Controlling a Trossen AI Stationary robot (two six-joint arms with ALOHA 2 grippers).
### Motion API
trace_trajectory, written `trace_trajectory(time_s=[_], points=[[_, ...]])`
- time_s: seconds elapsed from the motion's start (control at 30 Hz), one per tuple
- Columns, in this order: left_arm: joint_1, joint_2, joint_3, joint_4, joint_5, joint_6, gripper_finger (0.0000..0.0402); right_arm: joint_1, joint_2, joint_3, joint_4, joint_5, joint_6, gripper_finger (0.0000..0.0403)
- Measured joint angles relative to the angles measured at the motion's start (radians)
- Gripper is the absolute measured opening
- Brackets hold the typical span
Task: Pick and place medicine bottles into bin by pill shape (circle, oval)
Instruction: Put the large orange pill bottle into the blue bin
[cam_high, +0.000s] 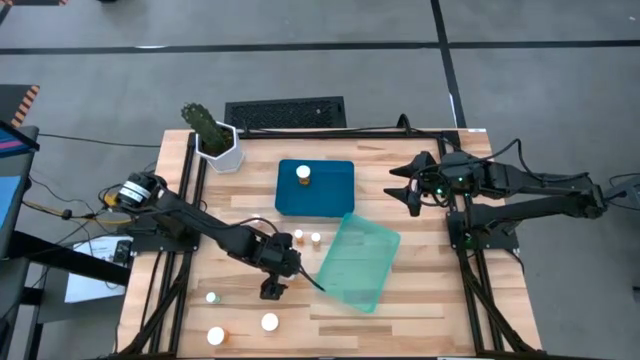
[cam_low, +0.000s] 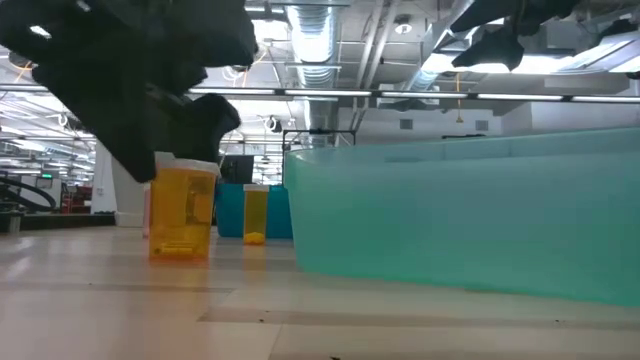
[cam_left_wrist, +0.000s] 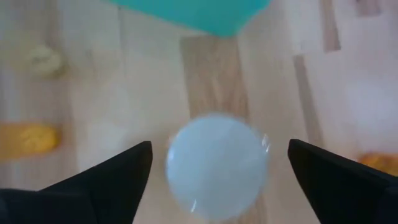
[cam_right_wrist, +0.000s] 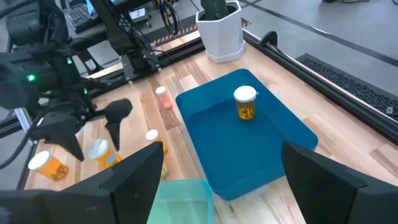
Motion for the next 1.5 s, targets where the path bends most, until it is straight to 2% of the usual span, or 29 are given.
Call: trace_trajectory(time_s=[0.37,0.73,0.9,1.07,1.5], points=[[0.000,0.008,0.000,-0.015,-0.014,-0.014,0.0259,0.000,0.000,0.000,-0.013,0.000,0.000,0.0333],[0.000,0.008,0.002,-0.014,-0.024,-0.024,0.0199,0.000,0.000,0.000,-0.014,0.001,0.000,0.0333],[0.000,0.008,0.025,-0.027,-0.043,-0.042,0.0195,0.000,0.000,0.000,-0.014,0.001,0.000,0.0333],[0.009,0.008,0.096,-0.122,-0.074,-0.042,0.0205,0.000,0.000,0.000,-0.014,0.002,0.000,0.0333],[0.172,0.005,0.418,-0.502,-0.101,0.153,0.0204,0.000,0.000,0.000,-0.019,0.002,0.000,0.0333]])
